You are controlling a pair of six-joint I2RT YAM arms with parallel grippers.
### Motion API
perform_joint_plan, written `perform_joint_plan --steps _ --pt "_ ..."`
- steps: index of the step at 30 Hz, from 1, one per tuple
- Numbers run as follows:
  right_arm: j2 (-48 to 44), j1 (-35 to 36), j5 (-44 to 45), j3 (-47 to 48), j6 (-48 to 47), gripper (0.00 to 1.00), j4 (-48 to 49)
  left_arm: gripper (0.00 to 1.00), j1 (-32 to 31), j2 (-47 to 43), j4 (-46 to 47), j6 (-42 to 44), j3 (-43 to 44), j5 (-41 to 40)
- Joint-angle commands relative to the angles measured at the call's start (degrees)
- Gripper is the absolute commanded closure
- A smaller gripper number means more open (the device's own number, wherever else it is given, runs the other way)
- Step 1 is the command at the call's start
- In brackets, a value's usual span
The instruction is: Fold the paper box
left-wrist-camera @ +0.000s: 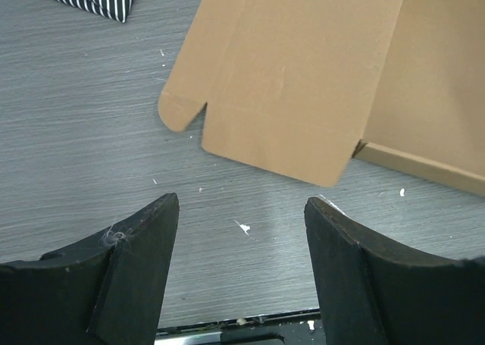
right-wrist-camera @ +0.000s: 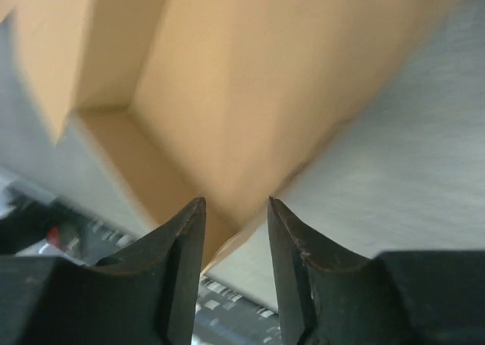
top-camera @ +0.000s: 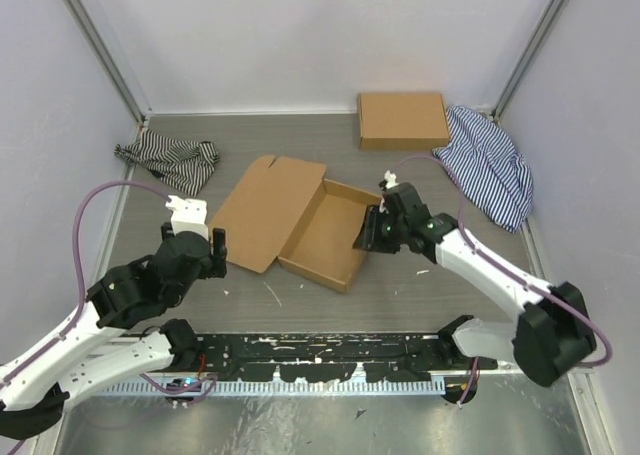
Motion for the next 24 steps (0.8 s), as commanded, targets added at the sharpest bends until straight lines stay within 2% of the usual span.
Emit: perform_joint_plan --steps 1,3,5,7,9,10,13,16,24 --pt "-8.2 9.0 -12.3 -0.5 11.1 0.52 8.1 0.26 0.2 -2.2 1.6 0.0 -1.3 -0.4" --pt "-7.9 11.9 -15.1 3.5 7.3 0.51 4.8 0.26 0.4 -2.9 1.8 0.0 -1.6 -0.2" --pt "-5.9 12.1 -11.9 11.6 -1.2 0.50 -2.9 0.26 0.4 -3.3 2.0 0.0 -1.7 0.3" --pt "-2.3 12.0 0.0 19.0 -11.9 0.47 -10.5 0.26 0.5 -3.2 2.0 -0.1 -1.9 0.8" --pt "2.6 10.6 11.8 23.7 -18.0 0.44 -12.8 0.26 1.0 -3.1 2.2 -0.1 -2.1 2.1" --pt "5.5 8.8 14.8 25.5 -20.7 0.44 -12.3 0.26 1.1 -3.0 1.9 -0.4 -2.0 2.4" --pt "16.0 3.0 10.1 30.5 -26.5 0.43 -10.0 0.26 1.3 -2.7 1.7 -1.1 -2.2 2.8" --pt "23.2 -1.6 4.8 33.2 -27.2 0.43 -6.7 0.26 1.3 -2.4 1.7 -1.1 -2.1 3.0" --pt "32.1 -2.6 5.5 35.7 -30.5 0.43 -3.0 0.26 1.6 -2.3 1.8 -1.4 -2.4 3.5"
